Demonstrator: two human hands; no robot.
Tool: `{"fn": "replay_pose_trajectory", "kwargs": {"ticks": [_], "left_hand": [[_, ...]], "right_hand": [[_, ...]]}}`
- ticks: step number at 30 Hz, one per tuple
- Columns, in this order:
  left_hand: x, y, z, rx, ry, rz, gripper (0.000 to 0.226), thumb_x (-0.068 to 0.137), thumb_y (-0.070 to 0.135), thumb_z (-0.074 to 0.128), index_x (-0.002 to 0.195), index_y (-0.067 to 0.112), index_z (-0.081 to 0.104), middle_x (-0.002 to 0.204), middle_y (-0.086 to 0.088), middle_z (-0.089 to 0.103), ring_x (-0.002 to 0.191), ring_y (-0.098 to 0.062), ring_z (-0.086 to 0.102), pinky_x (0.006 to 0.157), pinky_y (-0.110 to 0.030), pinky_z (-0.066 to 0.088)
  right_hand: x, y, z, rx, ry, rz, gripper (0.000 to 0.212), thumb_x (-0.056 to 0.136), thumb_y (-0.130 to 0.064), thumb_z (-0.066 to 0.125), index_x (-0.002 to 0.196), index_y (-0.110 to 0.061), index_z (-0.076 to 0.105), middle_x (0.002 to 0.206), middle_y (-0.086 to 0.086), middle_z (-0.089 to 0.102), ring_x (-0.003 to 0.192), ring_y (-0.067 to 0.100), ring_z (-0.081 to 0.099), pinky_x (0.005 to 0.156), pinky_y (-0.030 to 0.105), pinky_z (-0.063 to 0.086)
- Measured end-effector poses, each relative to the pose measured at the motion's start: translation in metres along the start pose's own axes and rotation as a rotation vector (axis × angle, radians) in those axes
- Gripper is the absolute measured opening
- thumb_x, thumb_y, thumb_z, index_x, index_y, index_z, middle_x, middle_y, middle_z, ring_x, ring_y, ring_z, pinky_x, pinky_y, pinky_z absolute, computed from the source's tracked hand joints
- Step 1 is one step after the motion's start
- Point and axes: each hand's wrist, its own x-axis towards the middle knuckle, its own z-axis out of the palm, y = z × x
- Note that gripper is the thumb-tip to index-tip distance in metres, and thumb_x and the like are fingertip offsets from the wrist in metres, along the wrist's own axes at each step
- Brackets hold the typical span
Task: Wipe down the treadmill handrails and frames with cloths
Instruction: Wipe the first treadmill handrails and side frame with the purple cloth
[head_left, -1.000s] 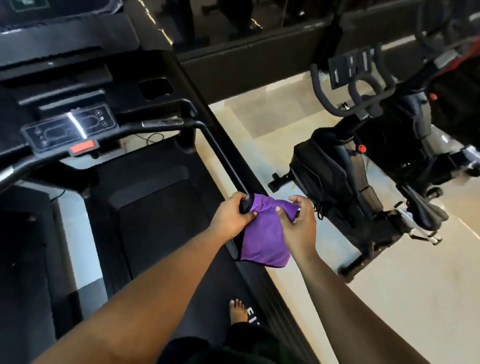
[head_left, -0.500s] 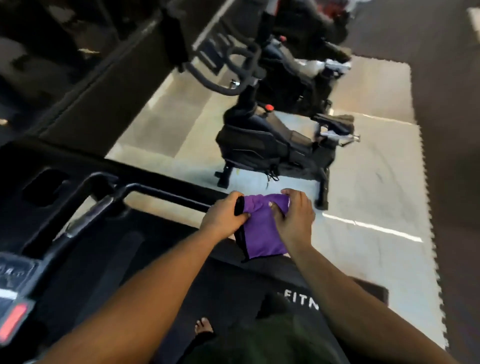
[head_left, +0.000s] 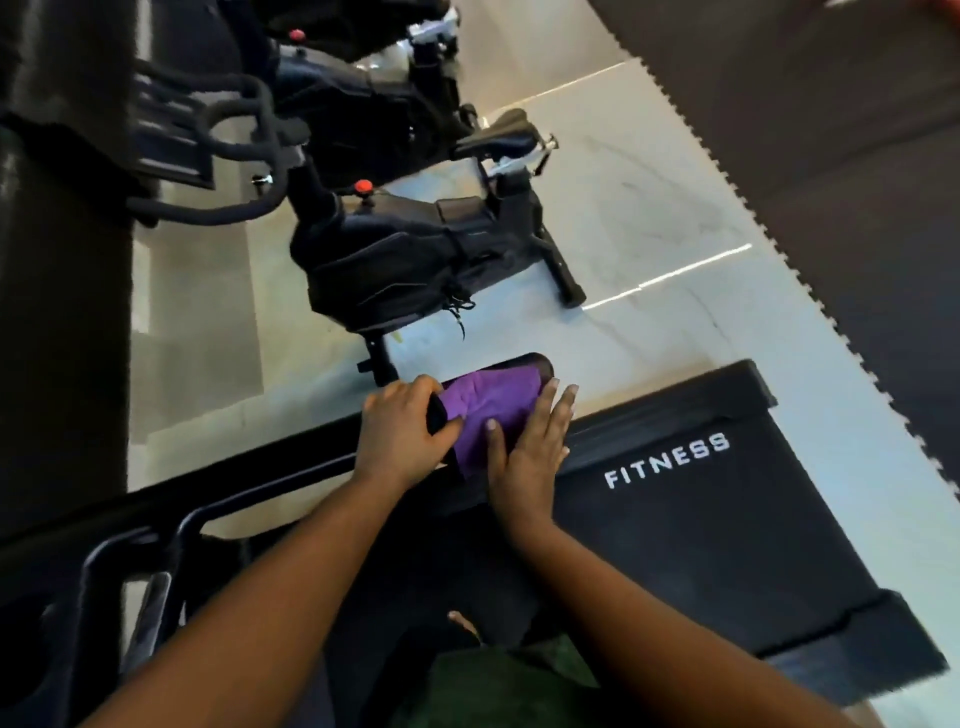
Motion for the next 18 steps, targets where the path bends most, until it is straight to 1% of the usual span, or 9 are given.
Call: {"fn": "replay_pose_trajectory", "kwargs": {"ticks": [2, 3, 6, 9, 12, 14, 15, 17, 18], "left_hand": [[0.004, 0.0, -0.002, -0.004, -0.029, 0.062, 0.047, 0.078, 0.058, 0.056, 0.107, 0.021, 0.062, 0.09, -0.001, 0.067, 0.096, -0.03, 0.061, 0.086, -0.042, 0.04], [0.007, -0.004, -0.002, -0.011, -0.048, 0.096, 0.048, 0.078, 0.058, 0.054, 0.107, 0.02, 0.063, 0.091, -0.001, 0.068, 0.096, -0.03, 0.061, 0.087, -0.042, 0.039], [0.012, -0.021, -0.001, -0.079, -0.068, 0.163, 0.049, 0.081, 0.059, 0.048, 0.105, 0.019, 0.064, 0.098, -0.001, 0.068, 0.1, -0.029, 0.06, 0.087, -0.042, 0.038], [0.015, -0.052, 0.0, -0.169, -0.064, 0.205, 0.054, 0.09, 0.058, 0.042, 0.111, 0.014, 0.066, 0.115, -0.005, 0.067, 0.112, -0.031, 0.059, 0.092, -0.043, 0.038], [0.016, -0.084, -0.001, -0.156, -0.123, 0.341, 0.065, 0.096, 0.057, 0.034, 0.13, 0.009, 0.063, 0.135, -0.011, 0.063, 0.125, -0.034, 0.057, 0.102, -0.05, 0.042], [0.017, -0.103, -0.001, -0.071, -0.232, 0.403, 0.077, 0.095, 0.063, 0.026, 0.146, 0.012, 0.051, 0.15, -0.01, 0.053, 0.138, -0.031, 0.049, 0.11, -0.053, 0.038], [0.017, -0.107, 0.0, -0.015, -0.304, 0.412, 0.083, 0.093, 0.068, 0.019, 0.154, 0.017, 0.042, 0.159, -0.007, 0.043, 0.146, -0.027, 0.04, 0.116, -0.054, 0.032], [0.015, -0.115, 0.005, 0.091, -0.437, 0.42, 0.092, 0.086, 0.077, 0.006, 0.163, 0.028, 0.019, 0.17, 0.003, 0.02, 0.157, -0.017, 0.018, 0.124, -0.055, 0.014], [0.015, -0.117, 0.009, 0.117, -0.478, 0.42, 0.093, 0.084, 0.079, 0.002, 0.164, 0.033, 0.01, 0.172, 0.008, 0.011, 0.158, -0.014, 0.01, 0.126, -0.056, 0.007]], "right_hand": [[-0.01, -0.008, 0.013, 0.093, 0.028, 0.018, 0.083, 0.1, -0.066, 0.039, 0.156, -0.048, -0.02, 0.167, -0.011, -0.029, 0.158, 0.019, -0.014, 0.122, 0.068, 0.003], [-0.017, -0.011, 0.024, 0.129, 0.042, 0.037, 0.082, 0.101, -0.065, 0.037, 0.157, -0.047, -0.019, 0.168, -0.01, -0.028, 0.157, 0.016, -0.016, 0.123, 0.068, 0.004], [-0.023, -0.02, 0.059, 0.182, 0.124, 0.079, 0.081, 0.101, -0.064, 0.036, 0.159, -0.043, -0.017, 0.166, -0.011, -0.032, 0.156, 0.015, -0.022, 0.122, 0.069, 0.007], [-0.013, -0.032, 0.09, 0.226, 0.243, 0.116, 0.088, 0.094, -0.077, 0.036, 0.158, -0.047, -0.016, 0.161, -0.017, -0.039, 0.155, 0.018, -0.026, 0.122, 0.068, 0.008], [-0.003, -0.041, 0.118, 0.284, 0.39, 0.125, 0.091, 0.09, -0.08, 0.04, 0.159, -0.049, -0.01, 0.163, -0.015, -0.036, 0.154, 0.015, -0.029, 0.123, 0.061, 0.006], [0.006, -0.041, 0.124, 0.304, 0.48, 0.119, 0.087, 0.091, -0.077, 0.043, 0.159, -0.052, -0.006, 0.166, -0.013, -0.031, 0.155, 0.013, -0.024, 0.124, 0.051, 0.006], [0.011, -0.039, 0.119, 0.335, 0.511, 0.119, 0.084, 0.092, -0.075, 0.044, 0.157, -0.055, -0.004, 0.168, -0.012, -0.027, 0.155, 0.009, -0.021, 0.124, 0.046, 0.007], [0.022, -0.032, 0.104, 0.413, 0.553, 0.111, 0.078, 0.092, -0.069, 0.046, 0.154, -0.06, -0.001, 0.17, -0.01, -0.02, 0.148, -0.011, -0.016, 0.119, 0.028, 0.006], [0.028, -0.028, 0.095, 0.458, 0.572, 0.102, 0.076, 0.093, -0.067, 0.047, 0.154, -0.058, 0.002, 0.171, -0.009, -0.015, 0.144, -0.019, -0.015, 0.117, 0.02, 0.005]]}}
